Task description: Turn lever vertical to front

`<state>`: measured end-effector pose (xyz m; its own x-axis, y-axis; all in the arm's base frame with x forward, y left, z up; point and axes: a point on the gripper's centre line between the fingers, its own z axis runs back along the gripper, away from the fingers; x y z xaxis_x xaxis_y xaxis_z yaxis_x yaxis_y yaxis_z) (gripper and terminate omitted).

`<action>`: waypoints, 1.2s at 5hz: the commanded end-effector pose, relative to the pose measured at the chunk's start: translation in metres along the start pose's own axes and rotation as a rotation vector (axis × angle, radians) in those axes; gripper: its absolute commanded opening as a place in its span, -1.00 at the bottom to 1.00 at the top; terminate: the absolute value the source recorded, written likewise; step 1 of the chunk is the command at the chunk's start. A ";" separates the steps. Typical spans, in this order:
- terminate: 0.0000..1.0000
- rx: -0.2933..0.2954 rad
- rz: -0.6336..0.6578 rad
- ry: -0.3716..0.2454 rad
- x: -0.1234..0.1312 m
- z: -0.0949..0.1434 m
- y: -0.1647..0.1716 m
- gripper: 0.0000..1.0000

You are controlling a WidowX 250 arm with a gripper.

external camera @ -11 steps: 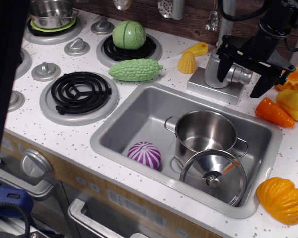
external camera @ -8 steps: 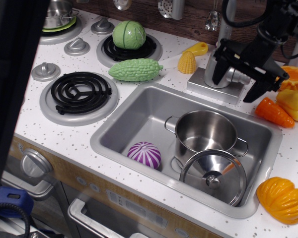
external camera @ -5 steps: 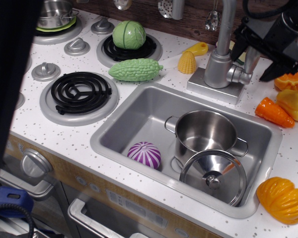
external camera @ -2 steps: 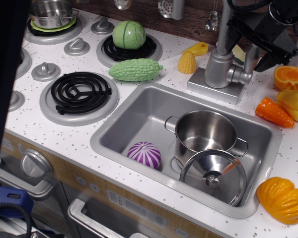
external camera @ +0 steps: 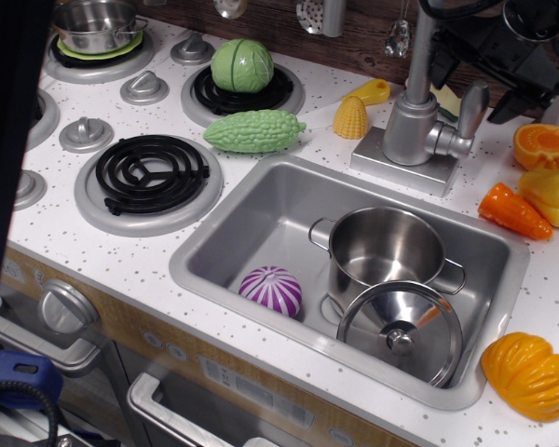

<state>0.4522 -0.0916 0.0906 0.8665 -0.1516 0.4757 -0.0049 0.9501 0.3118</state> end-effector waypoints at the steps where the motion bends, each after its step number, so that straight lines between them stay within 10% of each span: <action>1: -1.00 -0.006 0.039 -0.092 0.022 0.022 0.012 1.00; 2: -1.00 -0.011 0.066 -0.066 0.018 0.024 0.008 -1.00; 5: -1.00 -0.111 0.139 0.216 -0.019 0.033 -0.011 -1.00; 6: -1.00 -0.201 0.186 0.229 -0.027 0.018 -0.010 1.00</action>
<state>0.4105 -0.0987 0.0585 0.9703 0.0721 0.2310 -0.0910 0.9932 0.0722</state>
